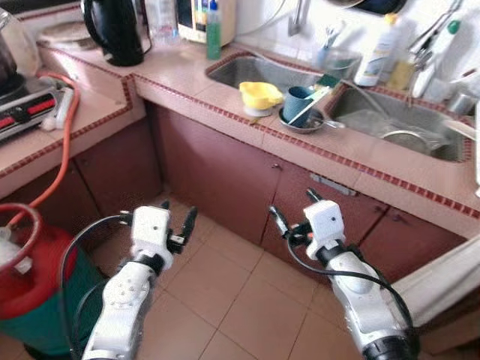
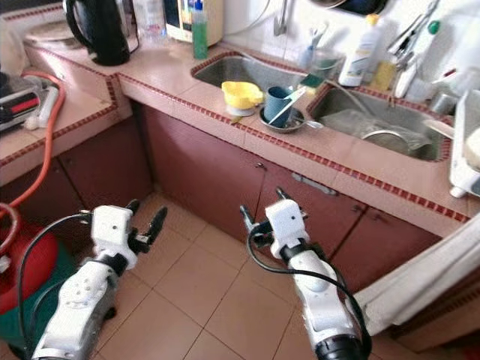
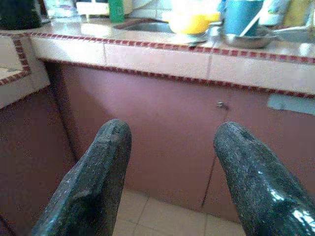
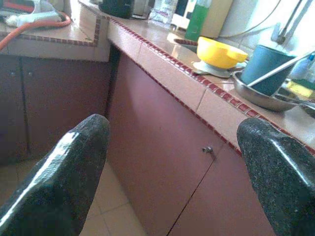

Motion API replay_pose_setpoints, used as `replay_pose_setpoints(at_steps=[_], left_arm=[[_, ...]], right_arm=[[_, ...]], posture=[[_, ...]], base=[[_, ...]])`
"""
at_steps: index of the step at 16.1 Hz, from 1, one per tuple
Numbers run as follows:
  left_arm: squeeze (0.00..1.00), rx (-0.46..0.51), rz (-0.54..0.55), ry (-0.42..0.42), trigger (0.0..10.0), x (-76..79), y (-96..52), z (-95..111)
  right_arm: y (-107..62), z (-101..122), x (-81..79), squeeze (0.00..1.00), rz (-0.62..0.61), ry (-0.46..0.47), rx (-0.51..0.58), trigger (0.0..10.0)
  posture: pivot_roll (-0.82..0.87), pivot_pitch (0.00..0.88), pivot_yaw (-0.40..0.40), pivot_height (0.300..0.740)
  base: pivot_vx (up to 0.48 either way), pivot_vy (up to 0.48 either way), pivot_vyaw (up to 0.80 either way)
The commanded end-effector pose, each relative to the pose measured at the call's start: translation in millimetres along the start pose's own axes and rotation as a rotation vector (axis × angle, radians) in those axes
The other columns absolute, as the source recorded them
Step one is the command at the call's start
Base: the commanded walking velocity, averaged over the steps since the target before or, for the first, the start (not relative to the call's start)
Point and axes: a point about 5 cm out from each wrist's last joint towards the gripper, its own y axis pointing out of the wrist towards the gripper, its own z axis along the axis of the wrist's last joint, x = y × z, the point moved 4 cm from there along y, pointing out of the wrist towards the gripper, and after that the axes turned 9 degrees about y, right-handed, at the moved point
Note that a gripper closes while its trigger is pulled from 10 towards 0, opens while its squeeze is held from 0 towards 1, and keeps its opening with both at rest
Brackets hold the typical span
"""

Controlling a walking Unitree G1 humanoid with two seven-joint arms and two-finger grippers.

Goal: Kitchen organization

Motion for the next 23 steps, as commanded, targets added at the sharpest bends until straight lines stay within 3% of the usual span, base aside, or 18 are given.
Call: replay_pose_setpoints(at_steps=[1, 16, 23], left_arm=[[0.0, 0.018, -0.013, -0.008, 10.0, 6.2, 1.7, 6.2], [0.0, 0.027, 0.006, -0.013, 10.0, 1.7, 8.0, 11.4], [0.0, 0.032, -0.005, -0.02, 10.0, 8.1, 10.1, 12.3]], right_arm=[[-3.2, -1.2, 5.5, 0.0, -0.008, -0.008, -0.008, 10.0], [1.8, 1.4, 7.4, 0.0, -0.011, -0.01, -0.001, 10.0], [4.5, 2.1, 5.0, 0.0, 0.009, -0.024, -0.002, 10.0]], posture=[[-0.06, 0.0, -0.051, 0.74], [-0.07, 0.0, -0.047, 0.74], [-0.06, 0.0, -0.056, 0.74]], base=[[0.315, 0.0, 0.0], [0.32, 0.0, 0.0], [0.322, 0.0, 0.0]])
